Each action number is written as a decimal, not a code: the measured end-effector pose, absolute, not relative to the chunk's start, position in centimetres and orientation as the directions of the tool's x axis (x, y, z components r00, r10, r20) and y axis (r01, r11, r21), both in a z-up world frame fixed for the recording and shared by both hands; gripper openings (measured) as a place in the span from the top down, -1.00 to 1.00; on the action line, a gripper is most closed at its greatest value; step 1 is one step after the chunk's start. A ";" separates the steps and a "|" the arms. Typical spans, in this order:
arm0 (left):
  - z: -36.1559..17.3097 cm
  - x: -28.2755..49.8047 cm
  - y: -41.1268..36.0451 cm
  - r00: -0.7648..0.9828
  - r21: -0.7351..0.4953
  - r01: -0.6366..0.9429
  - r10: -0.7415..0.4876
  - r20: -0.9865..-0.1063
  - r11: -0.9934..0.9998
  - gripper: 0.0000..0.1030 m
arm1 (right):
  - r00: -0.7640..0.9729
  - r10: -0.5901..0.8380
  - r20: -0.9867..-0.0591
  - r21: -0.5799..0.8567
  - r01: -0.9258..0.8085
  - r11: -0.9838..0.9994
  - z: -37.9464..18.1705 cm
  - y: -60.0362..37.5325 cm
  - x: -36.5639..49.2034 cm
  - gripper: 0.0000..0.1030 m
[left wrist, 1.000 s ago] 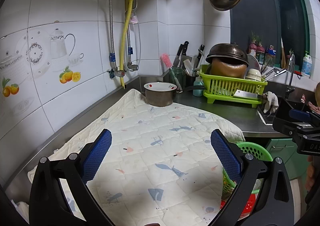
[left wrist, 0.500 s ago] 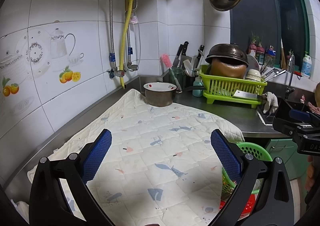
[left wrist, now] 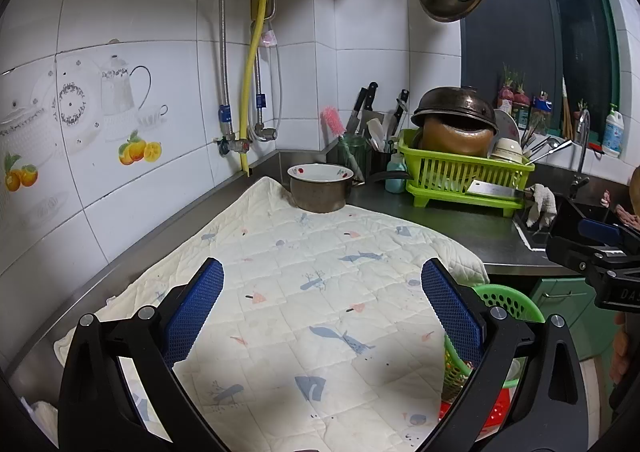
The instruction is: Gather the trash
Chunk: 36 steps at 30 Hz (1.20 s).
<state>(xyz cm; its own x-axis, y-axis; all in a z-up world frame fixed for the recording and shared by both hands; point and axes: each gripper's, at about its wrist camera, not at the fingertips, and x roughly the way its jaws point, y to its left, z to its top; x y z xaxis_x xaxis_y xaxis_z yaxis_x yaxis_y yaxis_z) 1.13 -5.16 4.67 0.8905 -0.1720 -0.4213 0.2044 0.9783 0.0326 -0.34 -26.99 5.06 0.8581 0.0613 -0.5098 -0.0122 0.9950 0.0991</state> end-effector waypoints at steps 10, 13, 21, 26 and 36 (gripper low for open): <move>4.6 1.0 -5.3 0.890 0.032 0.202 -0.171 -0.422 0.979 -0.90 | 0.859 0.063 -0.509 0.101 -0.014 0.995 5.1 -26.8 -0.3 -0.84; 4.7 0.9 -5.4 0.891 0.031 0.202 -0.170 -0.422 0.979 -0.90 | 0.859 0.064 -0.508 0.103 -0.014 0.995 5.2 -26.9 -0.4 -0.84; 4.7 1.0 -5.4 0.889 0.033 0.201 -0.169 -0.425 0.979 -0.90 | 0.859 0.066 -0.508 0.104 -0.015 0.994 5.2 -26.9 -0.4 -0.84; 4.7 1.0 -5.4 0.889 0.030 0.199 -0.168 -0.425 0.979 -0.90 | 0.859 0.066 -0.507 0.104 -0.014 0.994 5.1 -26.8 -0.4 -0.84; 4.8 1.1 -5.0 0.892 0.016 0.184 -0.160 -0.422 0.983 -0.90 | 0.858 0.067 -0.509 0.103 -0.017 0.995 5.1 -26.6 -0.4 -0.84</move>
